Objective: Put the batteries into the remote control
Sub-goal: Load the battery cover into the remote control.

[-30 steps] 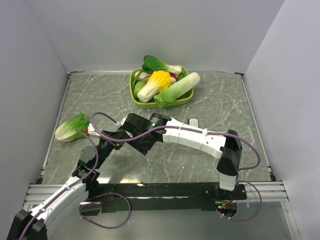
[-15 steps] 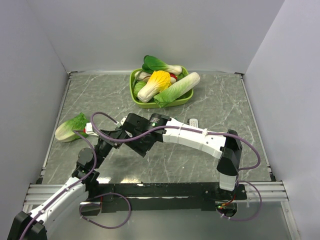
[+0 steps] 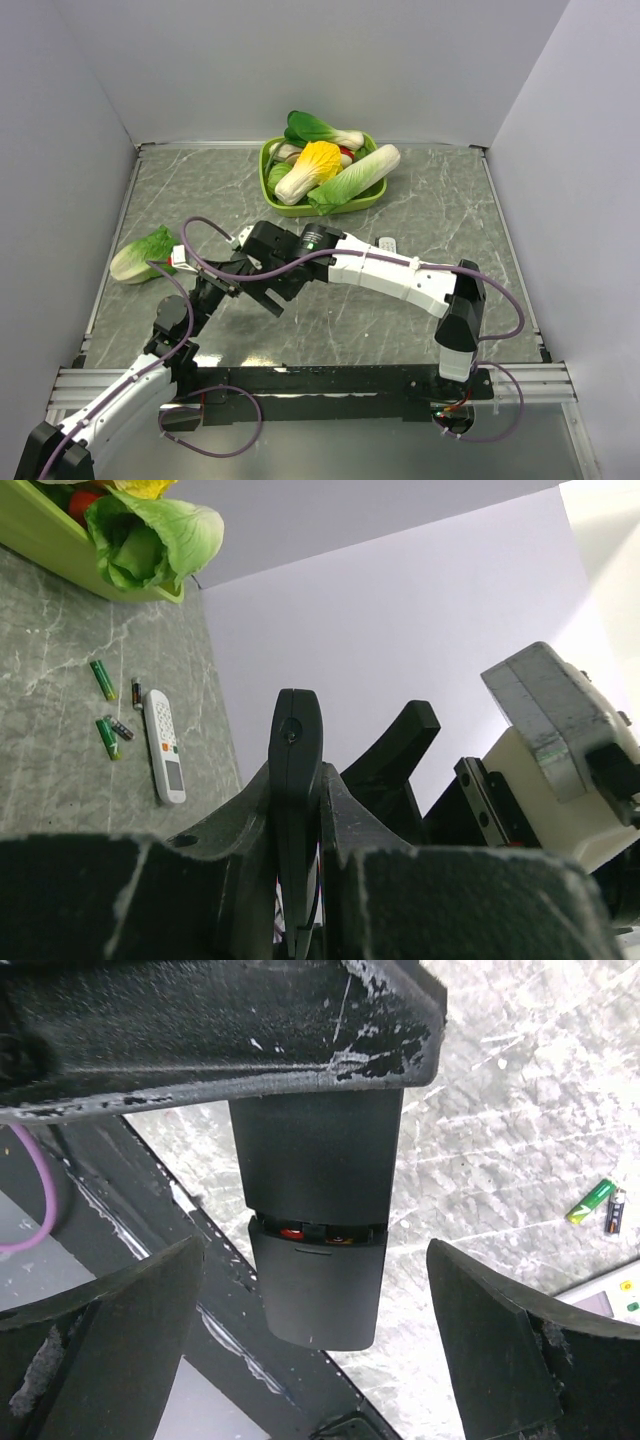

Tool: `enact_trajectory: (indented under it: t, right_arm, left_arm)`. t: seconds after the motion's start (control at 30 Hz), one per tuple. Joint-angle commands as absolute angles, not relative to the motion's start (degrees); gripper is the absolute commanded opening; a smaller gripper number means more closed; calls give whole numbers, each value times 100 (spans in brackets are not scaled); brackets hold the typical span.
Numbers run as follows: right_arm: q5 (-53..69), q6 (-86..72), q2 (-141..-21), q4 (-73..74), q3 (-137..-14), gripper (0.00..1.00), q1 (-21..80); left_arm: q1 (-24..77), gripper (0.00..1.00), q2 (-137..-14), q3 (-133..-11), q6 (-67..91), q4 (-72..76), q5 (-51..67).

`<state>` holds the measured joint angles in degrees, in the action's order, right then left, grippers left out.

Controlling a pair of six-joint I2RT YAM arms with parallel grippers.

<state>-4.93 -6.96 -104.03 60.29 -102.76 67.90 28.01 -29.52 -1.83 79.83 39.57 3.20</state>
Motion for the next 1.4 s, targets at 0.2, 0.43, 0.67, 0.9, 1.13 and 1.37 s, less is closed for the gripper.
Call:
enact_trajectory:
  t: [0.2, 0.43, 0.67, 0.9, 1.13, 1.37]
  right_arm:
    - [-352, -904, -9229, 5432, -9968, 100, 6662]
    - [121, -1511, -8133, 4396, -8826, 95, 6162]
    - [782, -2302, -7164, 3051, -7384, 82, 5590]
    - [984, -2549, -7321, 2690, -7137, 81, 5563]
    - [1397, -2663, -7550, 2321, -7049, 78, 5379]
    - [1889, -2725, -7857, 2118, -7049, 77, 5309]
  left_arm:
    - [2830, 1, -2857, 545, 8279, 4122, 202]
    - [2830, 2, -2865, 448, 8349, 4192, 184]
    - [2830, 2, -3032, 369, 8437, 4447, 263]
    - [2830, 2, -3322, 229, 8376, 4807, 474]
    - [2830, 2, -3305, 202, 8402, 4931, 554]
    - [2830, 2, -3085, 193, 8429, 4825, 536]
